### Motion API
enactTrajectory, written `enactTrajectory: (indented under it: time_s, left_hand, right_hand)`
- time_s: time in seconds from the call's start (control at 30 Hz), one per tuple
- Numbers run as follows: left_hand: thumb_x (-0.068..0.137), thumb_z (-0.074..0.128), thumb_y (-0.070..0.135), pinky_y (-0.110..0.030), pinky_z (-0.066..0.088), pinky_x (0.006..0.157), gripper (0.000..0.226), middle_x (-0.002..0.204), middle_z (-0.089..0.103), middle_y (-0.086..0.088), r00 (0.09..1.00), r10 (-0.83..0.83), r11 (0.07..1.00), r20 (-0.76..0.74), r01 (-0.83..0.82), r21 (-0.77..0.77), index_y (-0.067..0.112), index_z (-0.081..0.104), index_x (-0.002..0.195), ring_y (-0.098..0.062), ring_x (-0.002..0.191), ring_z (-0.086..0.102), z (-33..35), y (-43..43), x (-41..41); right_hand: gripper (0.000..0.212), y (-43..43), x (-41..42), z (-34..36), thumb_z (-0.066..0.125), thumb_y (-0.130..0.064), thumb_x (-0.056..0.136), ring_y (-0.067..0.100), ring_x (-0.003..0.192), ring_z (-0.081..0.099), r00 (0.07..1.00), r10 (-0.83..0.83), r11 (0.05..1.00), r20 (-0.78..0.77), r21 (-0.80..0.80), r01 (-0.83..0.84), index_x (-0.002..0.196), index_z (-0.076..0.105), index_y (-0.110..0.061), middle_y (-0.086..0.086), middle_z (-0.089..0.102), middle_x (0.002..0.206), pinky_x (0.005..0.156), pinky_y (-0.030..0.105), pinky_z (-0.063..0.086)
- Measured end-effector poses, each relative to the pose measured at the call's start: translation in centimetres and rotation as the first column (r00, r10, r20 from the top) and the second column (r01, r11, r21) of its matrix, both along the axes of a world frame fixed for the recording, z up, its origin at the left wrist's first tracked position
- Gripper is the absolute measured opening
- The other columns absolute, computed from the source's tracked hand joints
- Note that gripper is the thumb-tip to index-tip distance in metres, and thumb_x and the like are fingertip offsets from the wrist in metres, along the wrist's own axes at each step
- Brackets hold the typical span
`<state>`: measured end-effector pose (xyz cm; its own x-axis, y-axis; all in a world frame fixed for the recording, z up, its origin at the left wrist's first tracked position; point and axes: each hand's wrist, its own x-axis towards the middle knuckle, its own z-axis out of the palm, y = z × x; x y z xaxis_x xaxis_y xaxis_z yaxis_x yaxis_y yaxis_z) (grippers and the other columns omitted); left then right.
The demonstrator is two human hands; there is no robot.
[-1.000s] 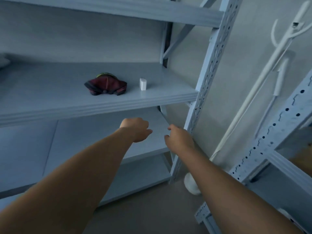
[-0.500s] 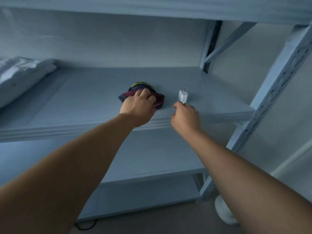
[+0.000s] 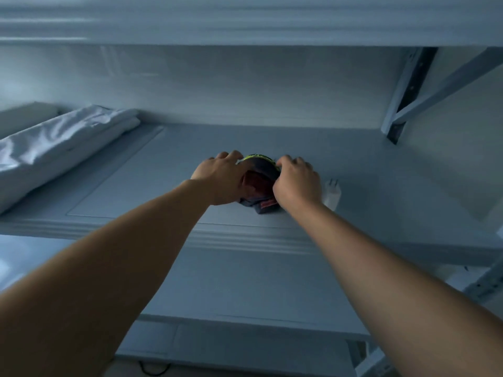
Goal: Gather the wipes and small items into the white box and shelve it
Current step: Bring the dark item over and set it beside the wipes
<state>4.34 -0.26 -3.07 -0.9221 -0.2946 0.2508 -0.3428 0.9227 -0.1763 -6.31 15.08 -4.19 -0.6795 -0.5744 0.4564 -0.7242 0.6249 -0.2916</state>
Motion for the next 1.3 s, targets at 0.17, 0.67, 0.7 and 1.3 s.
enactTrajectory:
  time_s: [0.17,0.67,0.7,1.3]
  left_hand:
    - [0.092,0.053,0.058,-0.042,0.051,0.086,0.055,0.145,0.045,0.002,0.997,-0.063,0.993,0.055,0.057,0.099,0.042,0.042,0.144,-0.027,0.124,0.052,-0.8,-1.2,-0.2]
    - [0.103,0.038,0.032,-0.031,0.040,0.057,0.024,0.096,0.063,0.002,0.986,-0.009,0.998,-0.167,0.018,0.054,0.034,0.060,0.110,-0.027,0.079,0.059,1.4,-4.5,-1.1]
    - [0.103,0.038,0.032,-0.030,0.038,0.056,0.024,0.095,0.063,0.001,0.981,-0.008,0.998,-0.191,0.019,0.057,0.034,0.061,0.110,-0.027,0.077,0.059,1.7,-4.8,-0.9]
    - [0.091,0.062,0.024,-0.031,0.037,0.053,0.026,0.101,0.060,0.002,0.921,-0.179,0.983,-0.346,0.182,-0.024,0.034,0.061,0.115,-0.030,0.073,0.062,2.2,-4.3,3.2]
  right_hand:
    - [0.039,-1.0,-0.9,-0.1,0.046,-0.006,0.087,0.035,0.110,0.055,0.999,-0.007,0.999,0.052,-0.038,0.009,0.121,0.059,-0.018,0.012,0.061,0.118,0.087,0.041,0.043]
    - [0.028,-2.4,-0.2,-0.4,0.039,-0.020,0.102,0.036,0.106,0.059,0.931,-0.046,0.964,0.362,-0.228,0.136,0.115,0.062,-0.008,0.017,0.064,0.117,0.074,0.031,0.035]
    - [0.030,-2.6,0.0,-0.5,0.039,-0.024,0.103,0.037,0.104,0.060,0.914,-0.045,0.955,0.404,-0.251,0.158,0.111,0.063,-0.007,0.018,0.066,0.114,0.074,0.031,0.035]
    - [0.024,-3.8,5.7,0.4,0.055,-0.019,0.095,0.022,0.081,0.067,0.418,0.407,0.465,0.812,-0.578,0.671,0.074,0.067,-0.018,0.004,0.069,0.081,0.084,0.040,0.057]
